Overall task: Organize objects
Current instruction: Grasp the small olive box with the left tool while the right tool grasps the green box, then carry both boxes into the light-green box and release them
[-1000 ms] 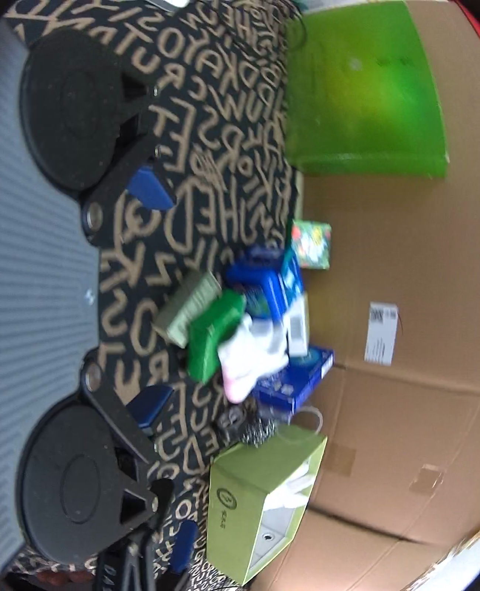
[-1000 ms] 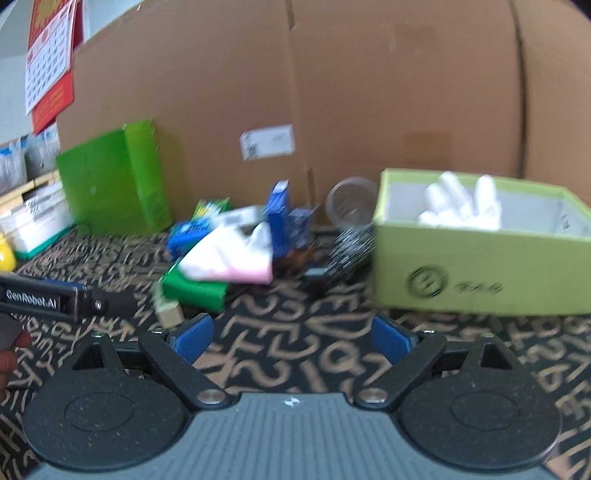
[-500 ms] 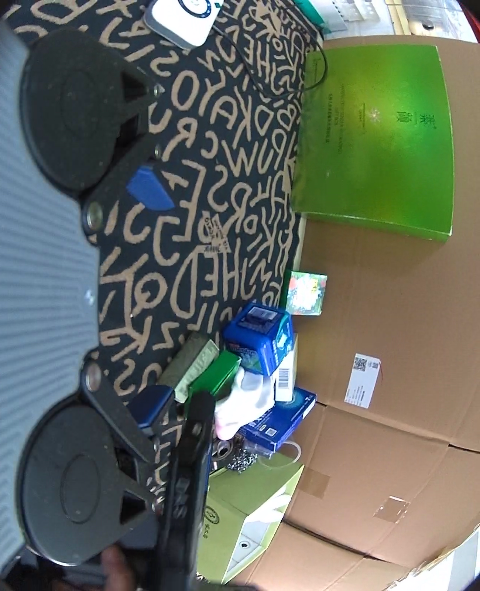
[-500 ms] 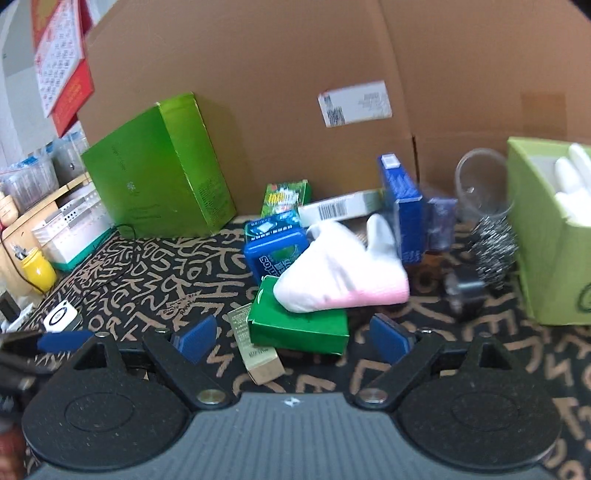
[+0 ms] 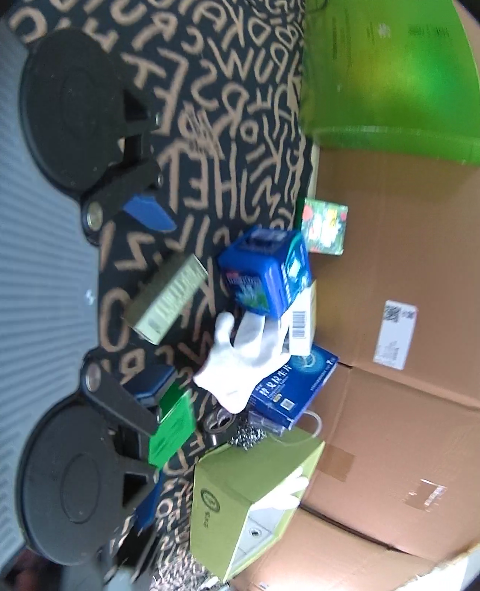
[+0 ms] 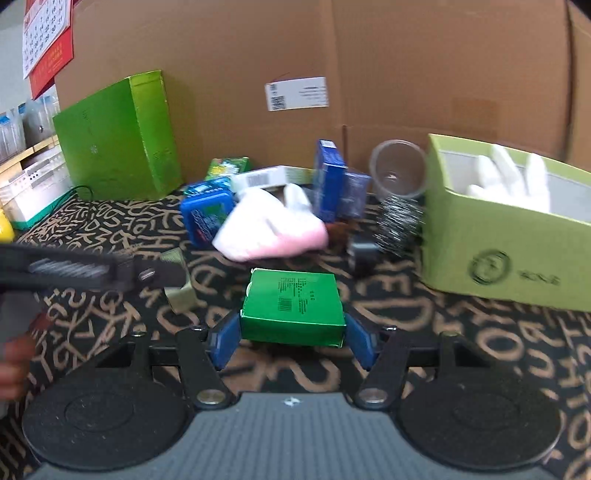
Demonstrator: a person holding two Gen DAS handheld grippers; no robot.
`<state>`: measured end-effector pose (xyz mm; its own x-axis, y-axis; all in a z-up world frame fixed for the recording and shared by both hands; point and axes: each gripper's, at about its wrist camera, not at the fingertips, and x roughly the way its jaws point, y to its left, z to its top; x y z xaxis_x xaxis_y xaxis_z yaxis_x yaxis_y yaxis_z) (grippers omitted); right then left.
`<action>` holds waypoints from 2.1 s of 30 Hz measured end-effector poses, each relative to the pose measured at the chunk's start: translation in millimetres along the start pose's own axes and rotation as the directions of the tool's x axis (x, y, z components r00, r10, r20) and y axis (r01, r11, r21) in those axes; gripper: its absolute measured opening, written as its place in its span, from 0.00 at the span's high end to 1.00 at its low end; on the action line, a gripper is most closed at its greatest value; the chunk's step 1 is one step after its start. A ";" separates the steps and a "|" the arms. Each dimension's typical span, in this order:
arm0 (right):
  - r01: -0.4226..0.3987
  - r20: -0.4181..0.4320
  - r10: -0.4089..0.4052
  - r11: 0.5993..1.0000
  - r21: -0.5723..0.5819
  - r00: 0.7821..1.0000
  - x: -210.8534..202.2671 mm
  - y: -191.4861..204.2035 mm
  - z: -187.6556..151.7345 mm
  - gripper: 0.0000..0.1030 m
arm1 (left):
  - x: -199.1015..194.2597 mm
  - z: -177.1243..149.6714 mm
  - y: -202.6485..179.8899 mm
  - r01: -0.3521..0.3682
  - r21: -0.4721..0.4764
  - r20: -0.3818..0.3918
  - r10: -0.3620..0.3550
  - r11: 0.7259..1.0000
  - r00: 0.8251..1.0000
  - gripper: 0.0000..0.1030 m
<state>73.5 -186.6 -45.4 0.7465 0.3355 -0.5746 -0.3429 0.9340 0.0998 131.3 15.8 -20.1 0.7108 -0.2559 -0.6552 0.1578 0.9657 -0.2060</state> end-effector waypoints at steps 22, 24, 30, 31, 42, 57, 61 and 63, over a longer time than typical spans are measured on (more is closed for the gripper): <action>0.024 -0.060 -0.032 0.992 -0.120 0.998 -9.1 15.6 -16.7 0.30 | -30.0 -15.1 10.5 0.094 0.121 -0.097 -0.082 0.988 0.992 0.70; 0.026 -0.065 -0.034 0.992 -0.121 0.997 -7.9 15.9 -16.1 0.29 | -28.0 -15.4 10.0 0.089 0.123 -0.101 -0.077 0.988 0.992 0.70; 0.020 -0.074 -0.026 0.997 -0.074 0.997 -6.2 17.9 -15.1 0.25 | -26.8 -19.8 11.3 0.093 0.121 -0.116 -0.078 0.988 0.990 0.66; 0.028 -0.073 -0.033 0.997 -0.069 0.997 -4.9 18.3 -14.3 0.25 | -26.7 -20.3 11.1 0.092 0.126 -0.118 -0.077 0.988 0.990 0.66; 0.028 -0.068 -0.030 0.999 -0.039 0.997 0.9 14.6 -15.5 0.36 | -25.5 -20.4 12.1 0.063 0.126 -0.121 -0.048 0.990 0.991 0.78; 0.045 0.120 -0.043 0.999 -0.020 0.992 -61.3 -25.6 20.8 0.36 | -40.3 32.6 -59.7 0.181 0.212 -0.034 -0.178 0.960 0.983 0.78; 0.099 0.174 -0.098 0.995 0.004 0.980 -80.0 -52.4 32.5 0.36 | -36.6 57.3 -99.7 0.238 0.248 -0.021 -0.241 0.939 0.970 0.78; 0.133 0.194 -0.133 0.991 0.013 0.972 -87.7 -66.4 38.6 0.36 | -33.9 67.9 -123.0 0.244 0.279 -0.005 -0.253 0.929 0.967 0.78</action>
<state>52.8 -273.3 29.7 0.8818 0.2257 -0.4142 -0.2332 0.9719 0.0331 134.3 -91.3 76.9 0.6442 -0.4920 -0.5856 0.5113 0.8464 -0.1487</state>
